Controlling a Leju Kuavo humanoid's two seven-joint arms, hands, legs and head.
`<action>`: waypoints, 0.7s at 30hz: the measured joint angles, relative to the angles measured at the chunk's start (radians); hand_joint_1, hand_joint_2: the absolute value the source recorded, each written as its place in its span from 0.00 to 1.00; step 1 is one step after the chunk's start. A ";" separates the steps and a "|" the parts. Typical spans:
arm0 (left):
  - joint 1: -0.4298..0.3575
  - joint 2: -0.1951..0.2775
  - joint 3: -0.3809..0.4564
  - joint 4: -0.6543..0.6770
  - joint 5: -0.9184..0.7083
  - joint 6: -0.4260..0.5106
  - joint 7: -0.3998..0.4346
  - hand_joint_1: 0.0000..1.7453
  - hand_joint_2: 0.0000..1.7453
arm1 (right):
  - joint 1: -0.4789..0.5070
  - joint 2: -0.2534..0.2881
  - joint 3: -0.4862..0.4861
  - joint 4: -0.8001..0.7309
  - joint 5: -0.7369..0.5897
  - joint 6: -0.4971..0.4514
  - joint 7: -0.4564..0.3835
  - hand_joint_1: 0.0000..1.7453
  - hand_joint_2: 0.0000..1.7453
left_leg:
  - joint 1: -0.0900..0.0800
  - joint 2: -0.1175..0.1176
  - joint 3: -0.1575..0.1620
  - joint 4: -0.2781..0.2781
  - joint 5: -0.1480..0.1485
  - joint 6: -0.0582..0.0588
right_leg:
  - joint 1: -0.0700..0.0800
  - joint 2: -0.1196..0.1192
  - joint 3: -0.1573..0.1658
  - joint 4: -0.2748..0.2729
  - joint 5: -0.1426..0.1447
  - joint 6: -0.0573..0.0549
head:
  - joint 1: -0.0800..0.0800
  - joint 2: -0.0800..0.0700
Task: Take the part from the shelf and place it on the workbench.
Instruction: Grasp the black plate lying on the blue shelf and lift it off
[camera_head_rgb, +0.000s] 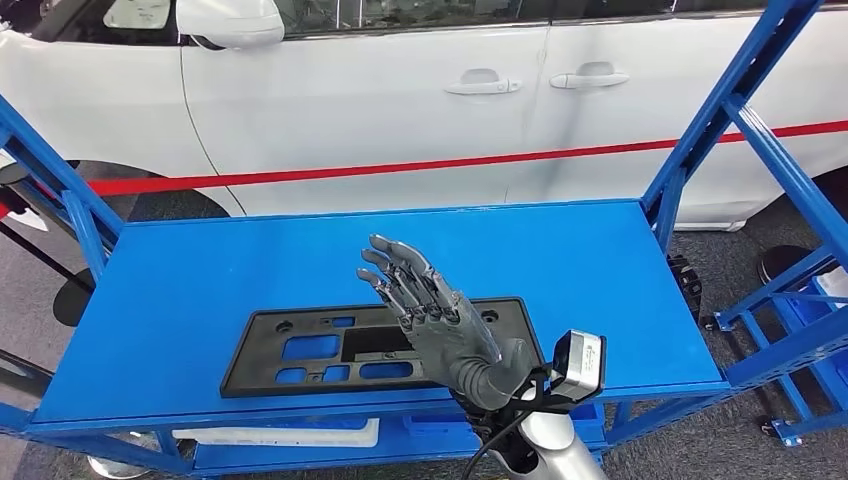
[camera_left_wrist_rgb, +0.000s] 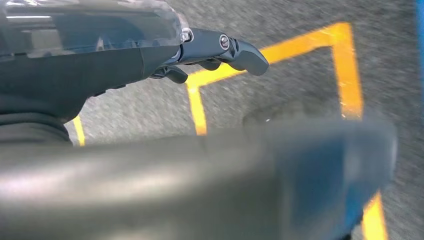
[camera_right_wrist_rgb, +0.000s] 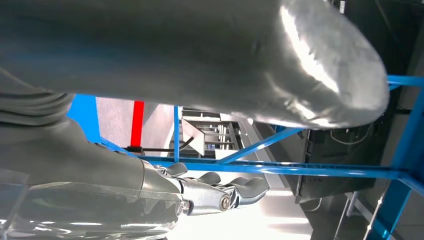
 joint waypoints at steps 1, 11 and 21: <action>0.001 0.000 0.002 0.000 0.001 -0.002 -0.002 0.00 1.00 | 0.000 0.000 0.000 0.001 0.000 0.001 0.000 0.00 0.00 | 0.000 0.000 -0.003 -0.035 0.094 0.005 | 0.002 0.001 0.004 0.012 -0.019 0.006 | 0.000 0.000; -0.018 0.001 0.008 0.000 0.002 0.002 -0.008 0.00 1.00 | -0.009 -0.003 0.001 0.004 -0.006 0.009 -0.008 0.00 0.00 | -0.004 0.002 -0.012 -0.051 0.174 0.047 | -0.005 -0.014 -0.125 0.309 -0.201 0.050 | 0.004 0.000; -0.018 0.001 0.010 0.000 -0.010 0.061 -0.013 0.00 0.00 | -0.029 -0.005 0.006 0.007 -0.026 0.011 -0.011 0.00 0.00 | -0.005 0.002 -0.022 -0.055 0.190 0.008 | 0.003 -0.019 -0.026 0.027 -0.024 0.005 | 0.003 0.000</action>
